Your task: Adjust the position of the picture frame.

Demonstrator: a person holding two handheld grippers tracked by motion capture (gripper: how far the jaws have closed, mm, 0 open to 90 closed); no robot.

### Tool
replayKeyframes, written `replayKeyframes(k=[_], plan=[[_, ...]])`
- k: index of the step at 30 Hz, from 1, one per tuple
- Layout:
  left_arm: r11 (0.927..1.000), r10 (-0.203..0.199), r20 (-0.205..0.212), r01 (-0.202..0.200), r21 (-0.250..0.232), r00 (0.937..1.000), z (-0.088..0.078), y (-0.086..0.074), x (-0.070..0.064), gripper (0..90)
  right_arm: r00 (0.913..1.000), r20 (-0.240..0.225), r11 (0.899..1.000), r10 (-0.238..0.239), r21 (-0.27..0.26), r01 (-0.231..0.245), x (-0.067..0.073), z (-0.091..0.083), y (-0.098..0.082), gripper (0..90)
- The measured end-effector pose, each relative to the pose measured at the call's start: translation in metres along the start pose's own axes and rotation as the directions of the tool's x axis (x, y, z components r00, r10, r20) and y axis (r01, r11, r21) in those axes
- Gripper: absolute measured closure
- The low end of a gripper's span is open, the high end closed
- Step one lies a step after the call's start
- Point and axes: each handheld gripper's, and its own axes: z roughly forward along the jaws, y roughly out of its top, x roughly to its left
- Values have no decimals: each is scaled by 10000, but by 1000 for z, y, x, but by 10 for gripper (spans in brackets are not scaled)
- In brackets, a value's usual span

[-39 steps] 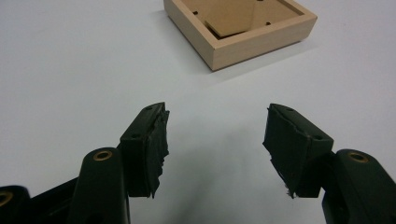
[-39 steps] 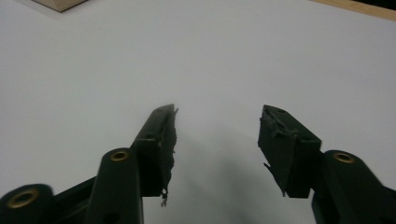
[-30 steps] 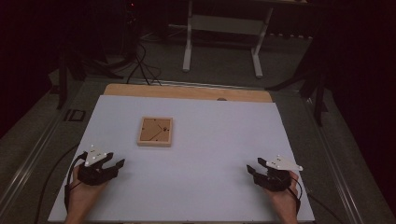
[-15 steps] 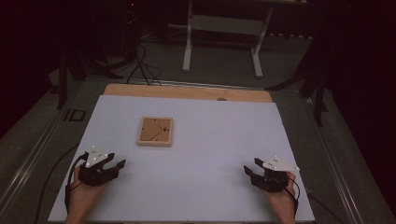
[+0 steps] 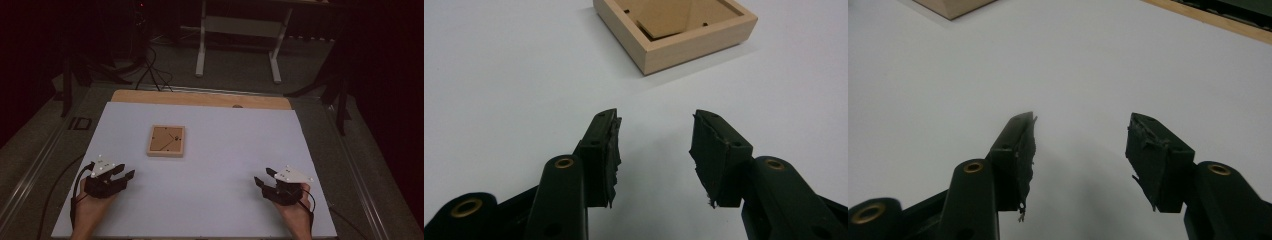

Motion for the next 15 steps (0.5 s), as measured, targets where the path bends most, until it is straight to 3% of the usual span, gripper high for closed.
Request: replayKeyframes(k=[3,9,15], plan=[[10000,-8,-8,8,39,10000,-1,1,1,538,9998,-121,9998,-173,22,174,5,3,5,447],[9991,407,-200,-409,-74,9990,1,15,-5,544,9985,-284,9989,-459,21,460,14,10,12,448],[9987,512,-245,-514,-55,9984,11,26,-1,593,9991,-240,9994,-346,-109,343,14,9,11,449]])
